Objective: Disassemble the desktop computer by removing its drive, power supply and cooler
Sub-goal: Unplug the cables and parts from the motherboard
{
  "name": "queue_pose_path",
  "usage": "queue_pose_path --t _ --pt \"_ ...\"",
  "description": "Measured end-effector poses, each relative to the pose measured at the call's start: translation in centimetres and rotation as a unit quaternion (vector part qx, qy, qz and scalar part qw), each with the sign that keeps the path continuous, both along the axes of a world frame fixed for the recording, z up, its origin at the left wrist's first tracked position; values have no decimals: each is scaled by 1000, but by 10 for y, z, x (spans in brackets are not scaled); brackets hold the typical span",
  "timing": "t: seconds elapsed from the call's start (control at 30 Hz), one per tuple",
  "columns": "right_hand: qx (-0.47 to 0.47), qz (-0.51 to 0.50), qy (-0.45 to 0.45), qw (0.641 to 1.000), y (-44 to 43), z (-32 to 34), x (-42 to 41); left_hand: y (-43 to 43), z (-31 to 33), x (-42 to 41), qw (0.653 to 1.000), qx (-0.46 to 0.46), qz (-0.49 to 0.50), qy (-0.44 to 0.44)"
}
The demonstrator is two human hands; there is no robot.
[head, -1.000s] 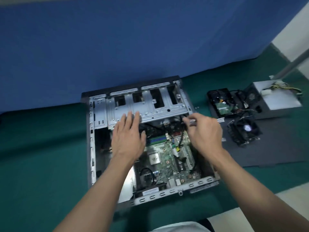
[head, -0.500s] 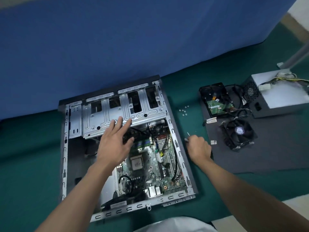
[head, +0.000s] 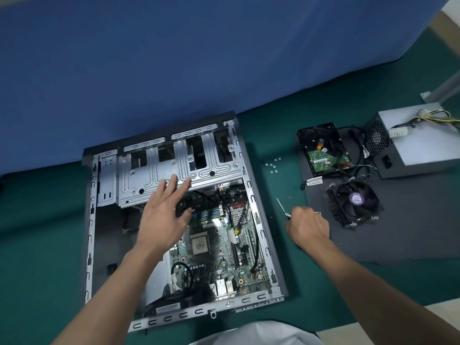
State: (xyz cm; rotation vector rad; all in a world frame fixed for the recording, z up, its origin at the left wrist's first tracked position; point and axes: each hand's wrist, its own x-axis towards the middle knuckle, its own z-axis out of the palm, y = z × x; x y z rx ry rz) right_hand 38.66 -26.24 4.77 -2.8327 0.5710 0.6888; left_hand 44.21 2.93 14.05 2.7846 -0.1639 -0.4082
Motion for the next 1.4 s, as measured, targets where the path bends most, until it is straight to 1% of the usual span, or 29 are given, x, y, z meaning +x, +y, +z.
queue_pose_path --t 0.07,0.17,0.27,0.33,0.43,0.5,0.57,0.63,0.67,0.73,0.77,0.8,0.83,0.9,1.0,1.1,1.2,1.27,1.33,1.4 --pt "-3 17 6 1000 1 -2 3 2 -1 0 1000 -5 -9 6" --pt "1 40 -32 999 5 -1 20 10 -2 1 999 -11 -27 17" --pt "0 59 -63 996 8 2 45 25 -2 -3 999 13 -26 14" --pt "-3 60 -48 997 9 3 57 39 -2 -8 999 34 -10 6" --pt "2 40 -14 999 8 6 63 69 1 -15 997 69 12 -7" --pt "29 -8 -41 999 5 17 65 90 2 -18 996 92 2 -21" --pt "90 -49 -133 986 4 39 67 106 1 -19 992 112 -37 -45" --pt "177 -53 -224 957 7 71 65 118 0 -17 989 125 -59 -59" --pt "235 -64 -255 936 12 90 63 123 -1 -17 987 133 -62 -67" --pt "378 -91 -280 878 31 130 52 133 -5 -19 984 145 -55 -84" --pt "431 -81 -277 855 44 149 46 138 -7 -20 984 146 -48 -88" --pt "450 -50 -266 851 58 164 40 141 -9 -21 984 144 -43 -92" --pt "443 -11 -247 862 70 172 36 144 -11 -22 986 136 -38 -93" --pt "399 45 -194 895 93 171 32 145 -13 -19 990 111 -30 -88" --pt "385 25 -138 912 125 142 27 146 -14 -17 993 86 -20 -76" --pt "331 13 -152 931 151 105 22 146 -14 -17 994 74 -12 -75" --pt "344 -46 -161 924 168 80 25 144 -15 -17 994 72 -11 -78" --pt "337 -82 -174 922 173 69 33 145 -15 -17 994 80 -11 -79" --pt "294 -91 -201 930 174 61 41 144 -16 -17 993 89 -11 -77" --pt "218 -86 -235 943 170 55 49 144 -17 -17 992 100 -9 -77"
